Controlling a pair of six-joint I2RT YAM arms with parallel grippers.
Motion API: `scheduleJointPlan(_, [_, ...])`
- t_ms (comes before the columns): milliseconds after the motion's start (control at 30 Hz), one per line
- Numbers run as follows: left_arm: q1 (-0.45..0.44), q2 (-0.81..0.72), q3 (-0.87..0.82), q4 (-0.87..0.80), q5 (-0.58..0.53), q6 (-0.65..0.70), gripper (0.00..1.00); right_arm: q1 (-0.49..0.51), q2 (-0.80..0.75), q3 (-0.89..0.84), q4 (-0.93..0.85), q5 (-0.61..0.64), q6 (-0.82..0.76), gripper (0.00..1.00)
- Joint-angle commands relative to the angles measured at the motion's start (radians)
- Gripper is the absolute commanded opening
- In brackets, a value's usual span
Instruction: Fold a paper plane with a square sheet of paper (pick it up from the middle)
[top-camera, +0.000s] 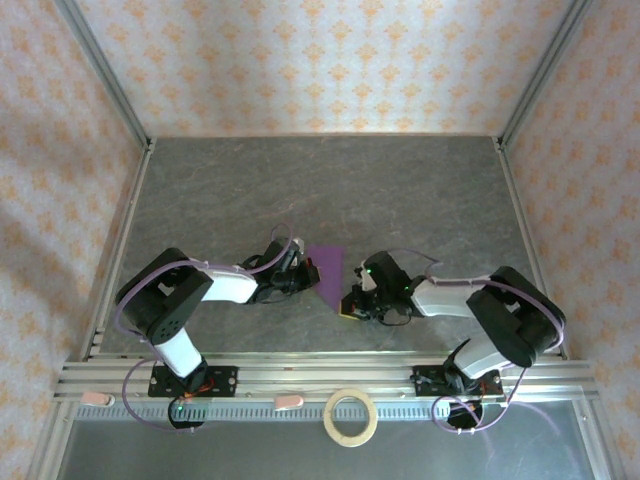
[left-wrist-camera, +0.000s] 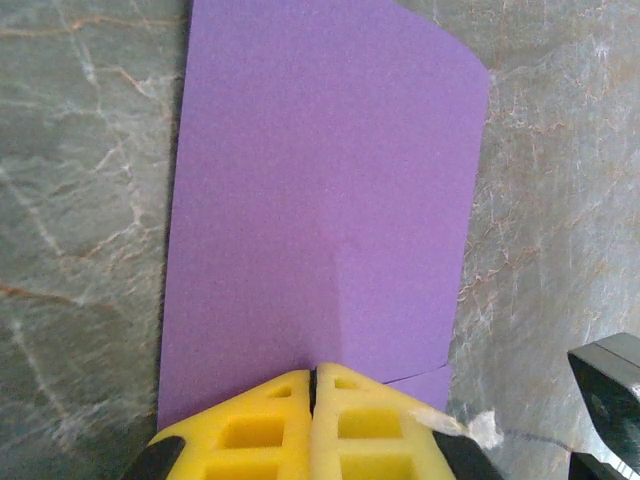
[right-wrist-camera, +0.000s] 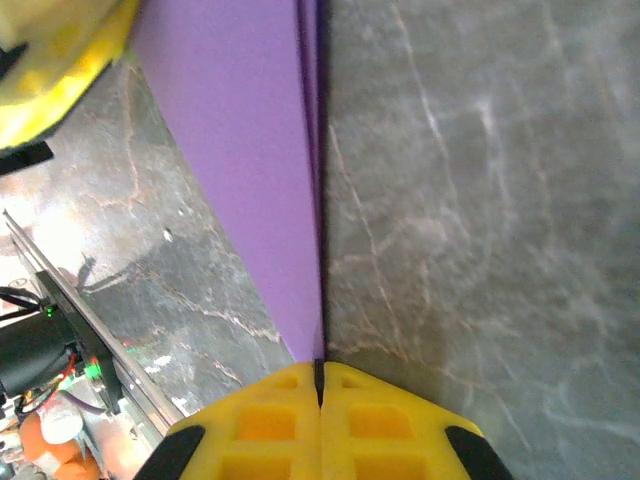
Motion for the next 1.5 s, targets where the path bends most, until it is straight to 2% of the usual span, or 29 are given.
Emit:
scheduleJointPlan(0, [-0.001, 0.033, -0.042, -0.096, -0.063, -0.008, 0.00, 0.007, -0.049, 0.027, -0.068, 0.024, -0.001, 0.00])
scheduleJointPlan(100, [-0.004, 0.012, -0.056, -0.081, -0.068, -0.039, 0.00, 0.007, -0.060, 0.076, -0.070, 0.061, 0.004, 0.00])
scheduleJointPlan(233, [-0.019, -0.066, -0.118, -0.020, -0.107, -0.143, 0.00, 0.008, -0.097, 0.108, -0.066, 0.292, -0.021, 0.00])
scheduleJointPlan(300, [-0.038, -0.126, -0.144, 0.000, -0.141, -0.190, 0.00, 0.008, -0.141, 0.078, -0.004, 0.402, -0.046, 0.03])
scheduleJointPlan(367, [-0.062, -0.200, -0.157, 0.000, -0.181, -0.212, 0.00, 0.004, -0.179, 0.025, 0.083, 0.463, -0.045, 0.14])
scheduleJointPlan(433, [-0.070, -0.266, -0.157, -0.011, -0.203, -0.201, 0.02, -0.019, -0.168, 0.017, 0.132, 0.391, -0.066, 0.22])
scheduleJointPlan(600, [-0.046, -0.403, -0.107, -0.148, -0.241, -0.083, 0.33, -0.027, -0.054, 0.058, 0.185, 0.194, -0.076, 0.32])
scheduleJointPlan(667, [0.007, -0.430, -0.125, -0.157, -0.192, -0.052, 0.43, -0.027, -0.029, 0.041, 0.264, 0.138, -0.056, 0.35])
scheduleJointPlan(733, [0.076, -0.436, -0.152, -0.130, -0.087, -0.018, 0.51, -0.023, -0.021, 0.033, 0.311, 0.108, -0.049, 0.38])
scheduleJointPlan(867, [0.191, -0.406, -0.164, -0.122, 0.083, 0.052, 0.55, -0.008, -0.037, 0.035, 0.307, 0.120, -0.072, 0.42])
scheduleJointPlan(1000, [0.241, -0.356, -0.144, -0.115, 0.180, 0.084, 0.55, -0.003, -0.047, 0.029, 0.294, 0.124, -0.105, 0.46])
scheduleJointPlan(1167, [0.263, -0.297, -0.118, -0.100, 0.242, 0.103, 0.56, 0.018, 0.025, 0.079, 0.207, 0.135, -0.169, 0.43])
scheduleJointPlan(1467, [0.286, -0.215, -0.097, -0.085, 0.309, 0.119, 0.56, 0.016, 0.078, 0.093, 0.246, 0.056, -0.199, 0.07])
